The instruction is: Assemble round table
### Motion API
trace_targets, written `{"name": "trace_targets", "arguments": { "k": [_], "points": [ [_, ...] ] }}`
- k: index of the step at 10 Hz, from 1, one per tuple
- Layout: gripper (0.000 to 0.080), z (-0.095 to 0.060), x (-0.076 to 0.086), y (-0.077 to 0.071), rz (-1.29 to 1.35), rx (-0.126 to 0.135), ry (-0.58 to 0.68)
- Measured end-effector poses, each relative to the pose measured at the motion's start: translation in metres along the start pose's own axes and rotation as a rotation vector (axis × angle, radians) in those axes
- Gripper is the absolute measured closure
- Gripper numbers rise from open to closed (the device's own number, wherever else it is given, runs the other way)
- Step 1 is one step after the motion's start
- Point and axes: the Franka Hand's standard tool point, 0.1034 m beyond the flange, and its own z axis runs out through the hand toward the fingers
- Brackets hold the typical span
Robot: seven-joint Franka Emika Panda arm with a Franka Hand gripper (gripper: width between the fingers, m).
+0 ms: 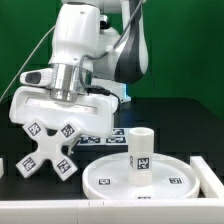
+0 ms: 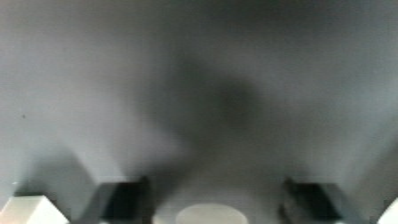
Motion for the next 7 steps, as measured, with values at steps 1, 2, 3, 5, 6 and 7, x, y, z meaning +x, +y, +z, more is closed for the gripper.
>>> {"name": "trace_targets", "arguments": {
  "k": [1,2,3,5,6,7],
  "points": [
    [0.0371,0.000,0.000,0.000,0.000,0.000,0.000],
    [0.0211,0.000,0.000,0.000,0.000,0.000,-0.001],
    [0.0167,0.000,-0.001,0.000,0.000,0.000,-0.001],
    [0.0155,-0.012,-0.003,0.002,0.009,0.011,-0.021],
    [0.0155,-0.023,-0.004,0.001,0.013,0.025,-0.034],
    [0.0150,-0.032,-0.002,-0.001,0.008,0.043,-0.061]
  ]
}}
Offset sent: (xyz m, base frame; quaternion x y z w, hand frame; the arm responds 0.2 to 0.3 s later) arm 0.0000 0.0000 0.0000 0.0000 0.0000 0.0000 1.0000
